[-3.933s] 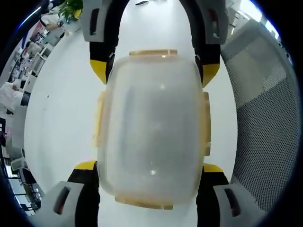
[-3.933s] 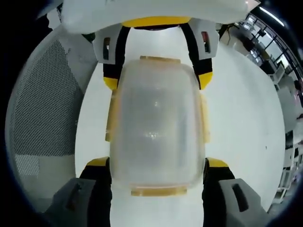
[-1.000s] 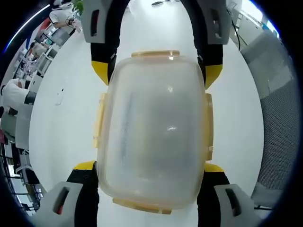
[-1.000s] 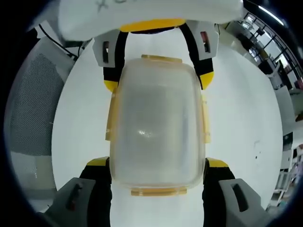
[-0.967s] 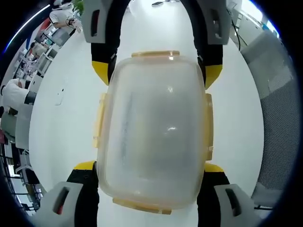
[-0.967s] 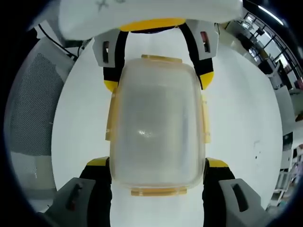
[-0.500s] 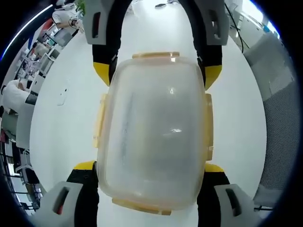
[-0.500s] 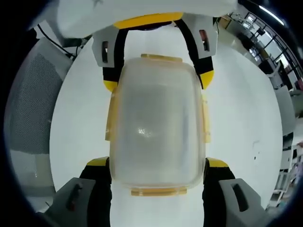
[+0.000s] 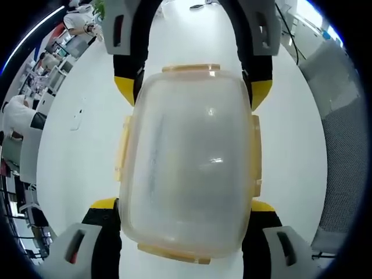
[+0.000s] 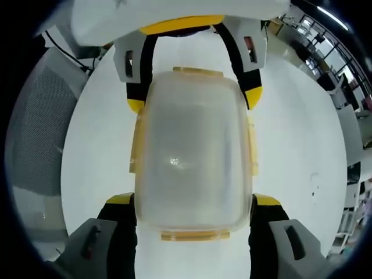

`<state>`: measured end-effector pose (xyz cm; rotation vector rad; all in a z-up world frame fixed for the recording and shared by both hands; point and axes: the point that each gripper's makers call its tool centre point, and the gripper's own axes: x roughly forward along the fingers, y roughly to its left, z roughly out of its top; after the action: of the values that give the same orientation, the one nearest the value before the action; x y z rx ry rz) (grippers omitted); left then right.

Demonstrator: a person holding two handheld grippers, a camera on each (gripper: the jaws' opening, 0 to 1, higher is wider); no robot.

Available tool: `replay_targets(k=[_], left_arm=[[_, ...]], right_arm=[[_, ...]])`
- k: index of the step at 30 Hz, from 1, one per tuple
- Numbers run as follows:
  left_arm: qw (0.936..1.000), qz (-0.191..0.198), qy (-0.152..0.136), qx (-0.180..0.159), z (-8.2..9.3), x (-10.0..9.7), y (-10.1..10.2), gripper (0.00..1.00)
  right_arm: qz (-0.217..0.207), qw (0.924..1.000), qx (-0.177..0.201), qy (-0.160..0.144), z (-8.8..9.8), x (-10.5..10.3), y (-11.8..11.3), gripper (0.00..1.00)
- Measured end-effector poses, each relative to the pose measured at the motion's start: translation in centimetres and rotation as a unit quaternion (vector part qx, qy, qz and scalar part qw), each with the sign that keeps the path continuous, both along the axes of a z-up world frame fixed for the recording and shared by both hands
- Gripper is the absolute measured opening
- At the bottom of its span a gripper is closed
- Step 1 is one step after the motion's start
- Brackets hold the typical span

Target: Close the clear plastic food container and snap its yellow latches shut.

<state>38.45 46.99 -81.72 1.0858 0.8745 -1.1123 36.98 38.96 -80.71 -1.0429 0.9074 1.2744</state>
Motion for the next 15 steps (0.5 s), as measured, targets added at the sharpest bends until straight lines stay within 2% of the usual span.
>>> replay_targets(k=[9, 15], left_arm=[[0.9999, -0.004, -0.011, -0.011, 0.19, 0.13, -0.09, 0.84], [0.9993, 0.017, -0.011, -0.033, 0.38, 0.08, -0.21, 0.85]], right_arm=[[0.002, 0.9999, 0.011, -0.006, 0.07, -0.01, 0.09, 0.78], [-0.004, 0.9988, 0.045, -0.019, 0.33, 0.01, 0.36, 0.78]])
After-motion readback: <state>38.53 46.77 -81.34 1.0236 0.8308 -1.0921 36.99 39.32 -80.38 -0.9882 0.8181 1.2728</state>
